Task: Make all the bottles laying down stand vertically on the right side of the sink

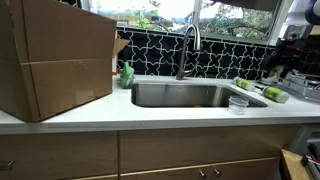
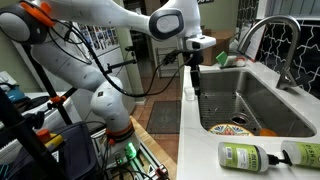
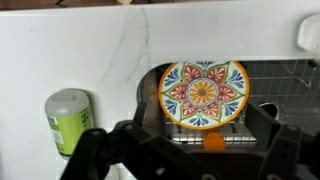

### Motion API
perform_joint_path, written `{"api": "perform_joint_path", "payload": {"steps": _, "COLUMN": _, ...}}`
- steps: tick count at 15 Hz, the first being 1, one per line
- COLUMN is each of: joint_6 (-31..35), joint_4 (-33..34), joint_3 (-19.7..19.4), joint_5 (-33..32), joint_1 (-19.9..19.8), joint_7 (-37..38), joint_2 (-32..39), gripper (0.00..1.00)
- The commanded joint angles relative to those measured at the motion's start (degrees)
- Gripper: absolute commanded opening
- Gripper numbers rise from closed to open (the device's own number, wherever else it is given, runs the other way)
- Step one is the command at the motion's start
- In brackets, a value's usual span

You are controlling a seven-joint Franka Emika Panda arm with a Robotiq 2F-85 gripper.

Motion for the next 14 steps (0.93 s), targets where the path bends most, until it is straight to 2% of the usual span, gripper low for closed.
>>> {"api": "perform_joint_path", "payload": {"steps": 1, "joint_6": 5.2, "joint_4": 5.3, "joint_3": -5.5, "joint_5": -0.4, "joint_1": -0.9, "joint_7": -6.5, "joint_2": 8.8, "gripper": 1.0}}
{"api": "perform_joint_path", "payload": {"steps": 2, "joint_6": 3.6, "joint_4": 2.2, "joint_3": -3.0, "joint_5": -0.3, "joint_1": -1.1, "joint_7": -3.8, "joint_2": 3.9, "gripper": 1.0}}
{"api": "perform_joint_path", "payload": {"steps": 4, "joint_6": 4.9, "joint_4": 4.1, "joint_3": -5.0, "joint_5": -0.3, "joint_1": -1.3, "joint_7": -5.8, "joint_2": 7.1, "gripper": 1.0}}
{"api": "perform_joint_path", "payload": {"steps": 9, "joint_6": 4.8, "joint_4": 5.4, "joint_3": -5.1, "joint_5": -0.3, "joint_1": -1.1, "joint_7": -5.9, "joint_2": 8.6, "gripper": 1.0}}
{"api": "perform_joint_path", "payload": {"steps": 14, "joint_6": 8.6, "joint_4": 9.9, "joint_3": -10.7, "joint_5": 0.7, "joint_1": -2.1, "joint_7": -11.0, "joint_2": 15.4, "gripper": 1.0}}
